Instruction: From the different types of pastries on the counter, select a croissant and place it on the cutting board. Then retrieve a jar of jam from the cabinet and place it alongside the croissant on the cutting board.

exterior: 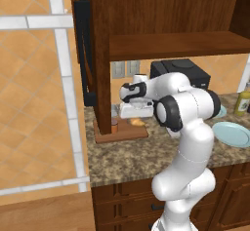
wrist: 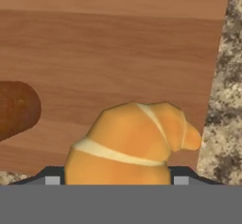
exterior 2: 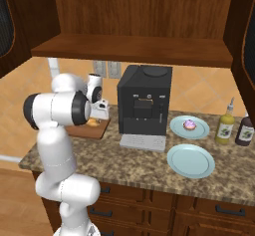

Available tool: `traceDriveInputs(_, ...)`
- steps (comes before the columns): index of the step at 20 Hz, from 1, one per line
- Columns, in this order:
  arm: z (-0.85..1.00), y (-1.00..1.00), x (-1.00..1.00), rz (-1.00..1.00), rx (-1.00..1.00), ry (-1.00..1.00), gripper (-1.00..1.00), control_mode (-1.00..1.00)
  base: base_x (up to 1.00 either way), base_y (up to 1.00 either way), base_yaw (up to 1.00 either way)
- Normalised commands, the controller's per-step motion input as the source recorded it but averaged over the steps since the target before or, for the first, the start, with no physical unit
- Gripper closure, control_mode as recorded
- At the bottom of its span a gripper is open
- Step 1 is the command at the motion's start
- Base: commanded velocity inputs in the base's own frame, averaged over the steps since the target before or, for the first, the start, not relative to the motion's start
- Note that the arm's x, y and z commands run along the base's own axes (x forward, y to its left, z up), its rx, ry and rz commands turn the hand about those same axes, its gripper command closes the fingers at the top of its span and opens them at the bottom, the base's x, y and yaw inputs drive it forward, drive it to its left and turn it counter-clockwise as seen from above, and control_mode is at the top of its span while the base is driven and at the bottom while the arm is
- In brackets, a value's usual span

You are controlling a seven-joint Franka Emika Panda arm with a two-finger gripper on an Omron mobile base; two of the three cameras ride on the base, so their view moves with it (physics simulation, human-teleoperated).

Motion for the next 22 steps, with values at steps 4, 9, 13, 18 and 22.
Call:
traceDriveInputs(4, -0.71, 0.01, 0.1, 0.0, -0.03, 0.02, 1.0, -1.0, 0.0, 0.0, 0.0)
traceDriveInputs(9, -0.72, 0.01, 0.2, 0.0, -0.03, -0.01, 1.0, -1.0, 0.0, 0.0, 0.0)
traceDriveInputs(13, -0.43, 0.08, 0.2, -0.03, 0.0, -0.12, 1.0, -1.0, 0.0, 0.0, 0.0)
traceDriveInputs(18, -0.18, -0.01, 0.2, -0.02, 0.0, -0.03, -1.0, -1.0, 0.0, 0.0, 0.0)
traceDriveInputs(22, 0.03, 0.0, 0.03, 0.0, 0.02, -0.02, -1.0, -1.0, 0.0, 0.0, 0.0)
